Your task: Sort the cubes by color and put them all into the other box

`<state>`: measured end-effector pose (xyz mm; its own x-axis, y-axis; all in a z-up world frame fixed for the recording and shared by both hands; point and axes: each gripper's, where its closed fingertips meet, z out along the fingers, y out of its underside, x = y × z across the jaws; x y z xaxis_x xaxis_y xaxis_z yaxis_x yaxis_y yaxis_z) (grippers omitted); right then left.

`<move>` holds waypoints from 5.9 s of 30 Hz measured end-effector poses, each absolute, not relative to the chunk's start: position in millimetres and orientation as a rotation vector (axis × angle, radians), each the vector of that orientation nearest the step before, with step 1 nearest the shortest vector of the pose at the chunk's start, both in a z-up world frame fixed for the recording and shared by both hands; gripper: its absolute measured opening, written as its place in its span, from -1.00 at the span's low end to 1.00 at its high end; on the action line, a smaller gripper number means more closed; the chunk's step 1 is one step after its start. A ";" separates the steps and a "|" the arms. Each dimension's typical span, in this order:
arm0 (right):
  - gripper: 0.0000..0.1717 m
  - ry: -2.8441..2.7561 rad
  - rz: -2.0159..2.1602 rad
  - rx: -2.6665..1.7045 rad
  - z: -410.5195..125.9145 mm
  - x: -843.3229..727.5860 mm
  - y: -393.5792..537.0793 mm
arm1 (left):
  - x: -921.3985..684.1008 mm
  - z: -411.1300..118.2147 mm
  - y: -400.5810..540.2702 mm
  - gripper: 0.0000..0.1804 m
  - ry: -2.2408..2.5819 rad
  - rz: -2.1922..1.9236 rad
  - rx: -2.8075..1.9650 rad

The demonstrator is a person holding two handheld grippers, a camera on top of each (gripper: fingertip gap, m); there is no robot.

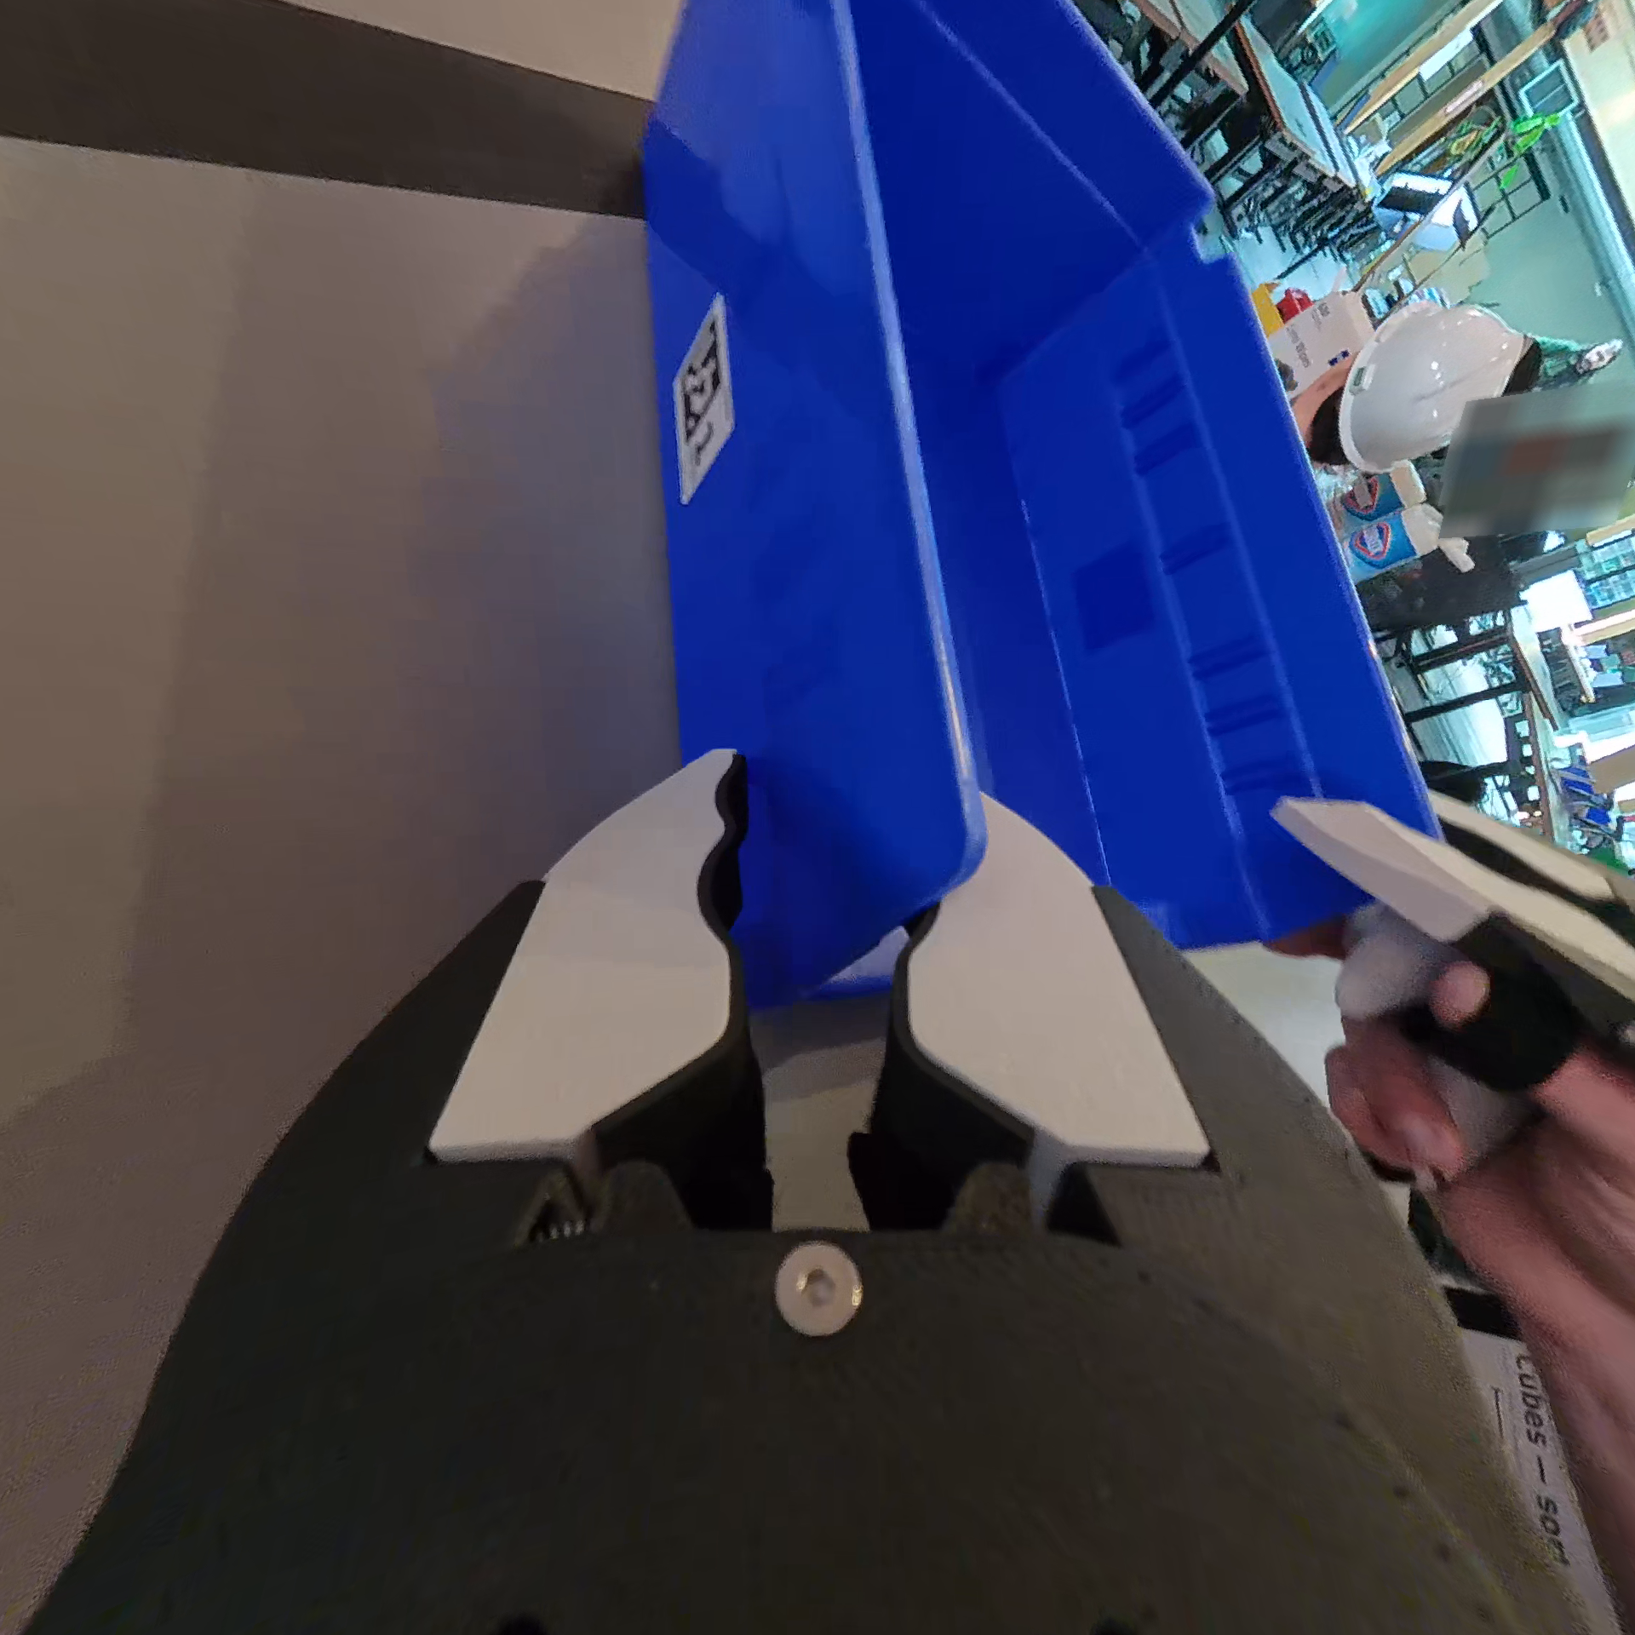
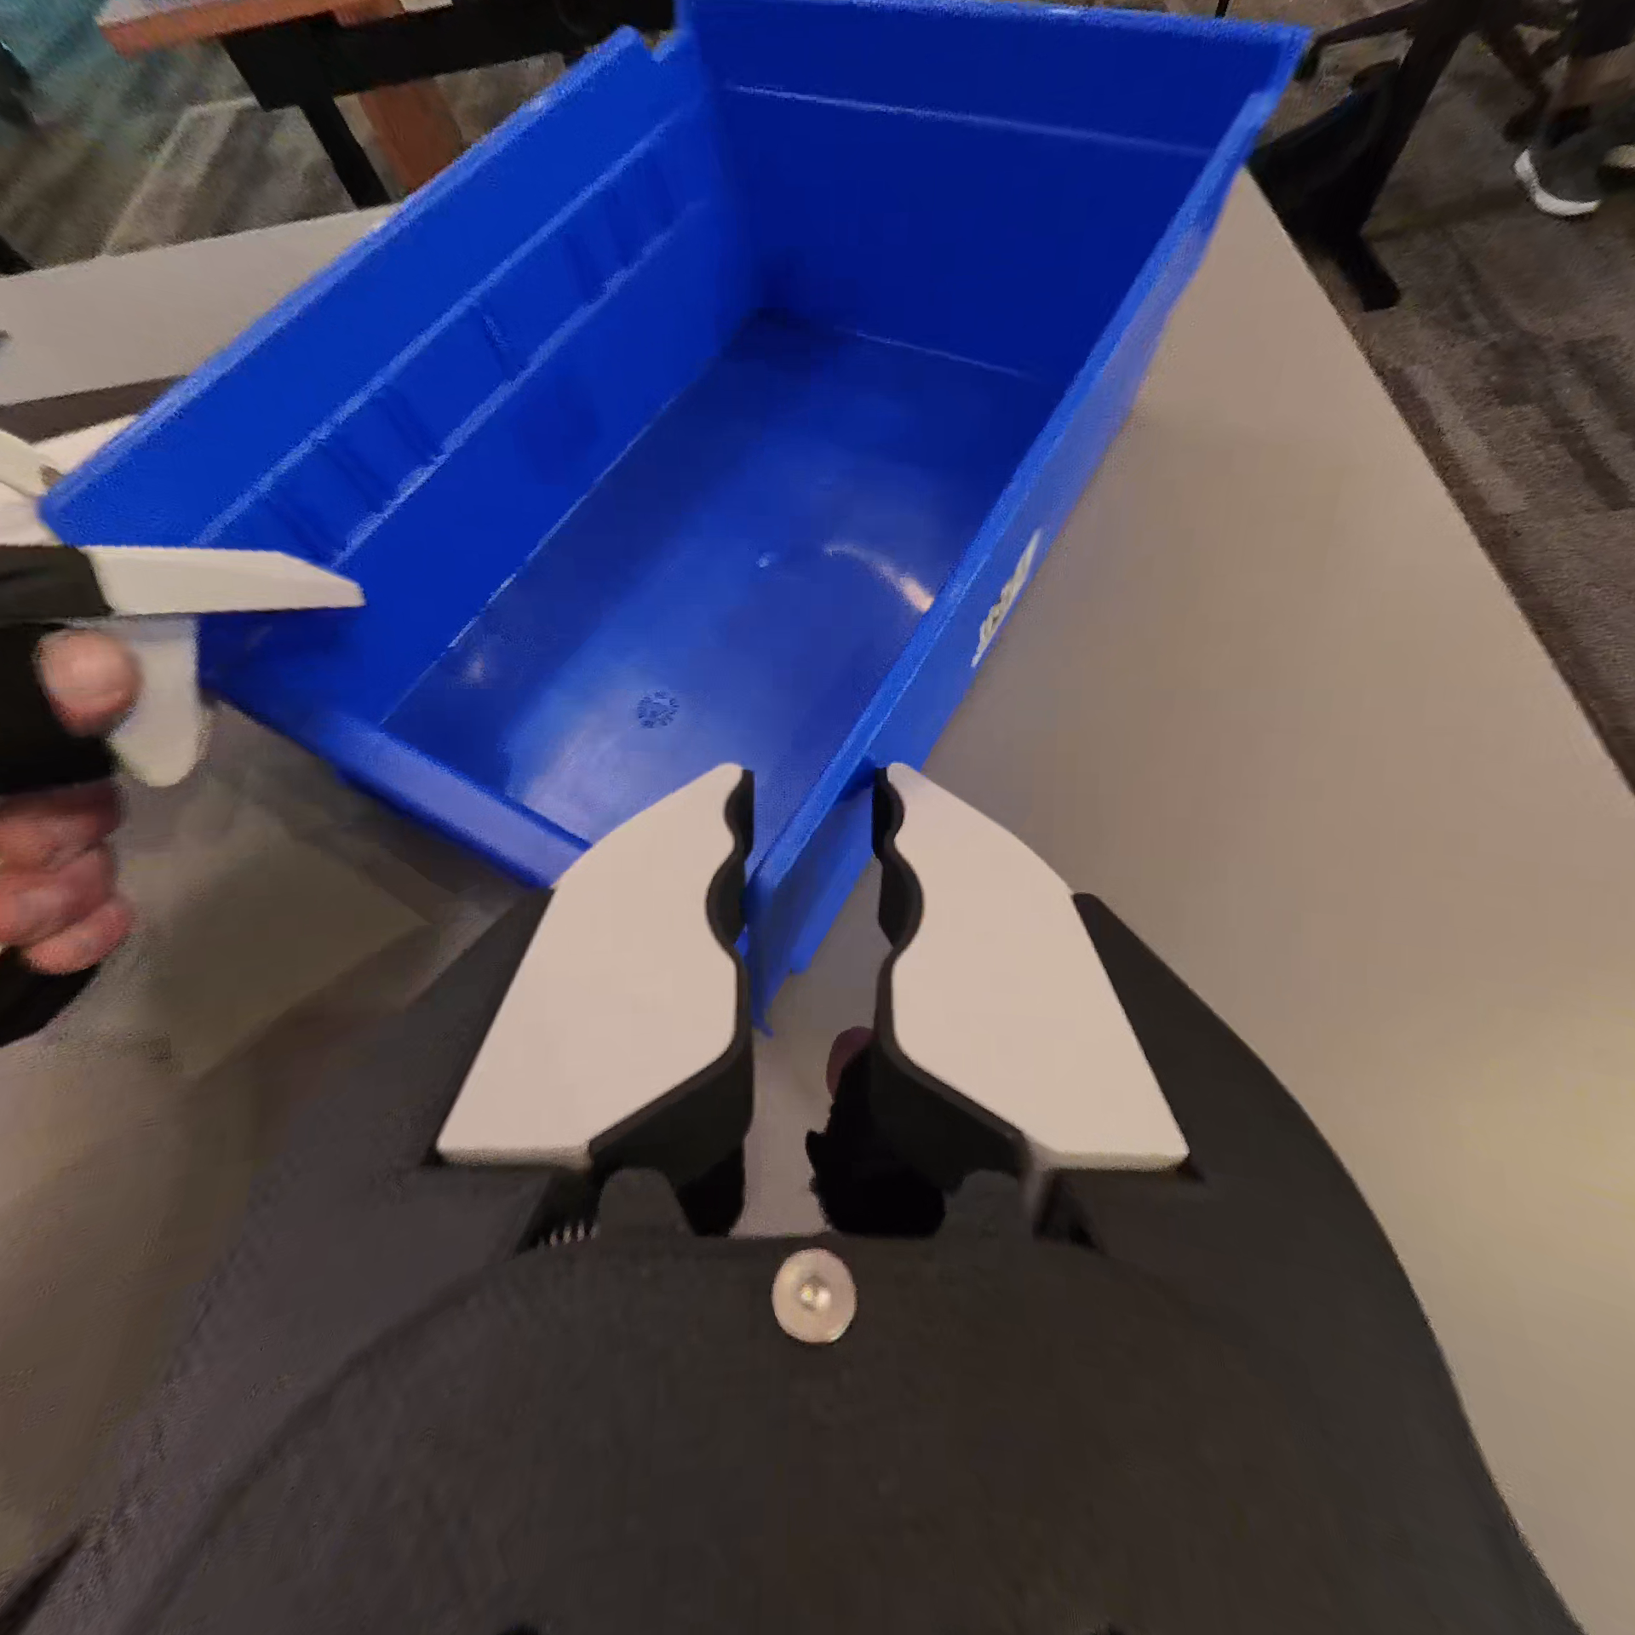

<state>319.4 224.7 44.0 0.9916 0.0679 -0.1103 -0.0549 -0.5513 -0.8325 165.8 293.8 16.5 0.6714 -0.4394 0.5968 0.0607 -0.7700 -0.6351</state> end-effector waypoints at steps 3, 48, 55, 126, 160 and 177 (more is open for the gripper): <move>-0.79 -0.028 0.095 -2.154 46.2 339.2 237.1 | 176.3 18.4 279.8 -0.56 0.311 -1.064 -2.257; -0.36 -1.558 0.533 -1.749 63.8 -25.2 209.3 | -161.8 112.2 41.8 -0.37 -0.367 -0.670 -2.300; -0.51 -1.675 0.662 -1.828 20.5 -64.5 201.8 | -197.8 84.8 32.3 -0.64 -0.702 -0.747 -2.108; -0.26 -0.954 0.943 -2.164 21.8 -337.8 209.0 | -543.7 77.1 279.9 -0.66 -0.108 -0.893 -2.283; -0.43 -1.041 0.834 -2.009 58.0 -185.8 149.9 | -439.6 -11.9 248.8 -0.65 -0.170 -0.258 -2.734; -0.35 -1.325 0.731 -1.204 178.4 -181.5 150.3 | -202.0 187.8 160.5 -0.66 0.299 -1.552 -1.898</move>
<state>-181.5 150.3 178.4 0.1699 0.9313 0.3220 0.2248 0.2815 -0.9329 -202.0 160.5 187.8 0.2701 -0.5570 0.7854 0.2250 -0.7566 -0.6139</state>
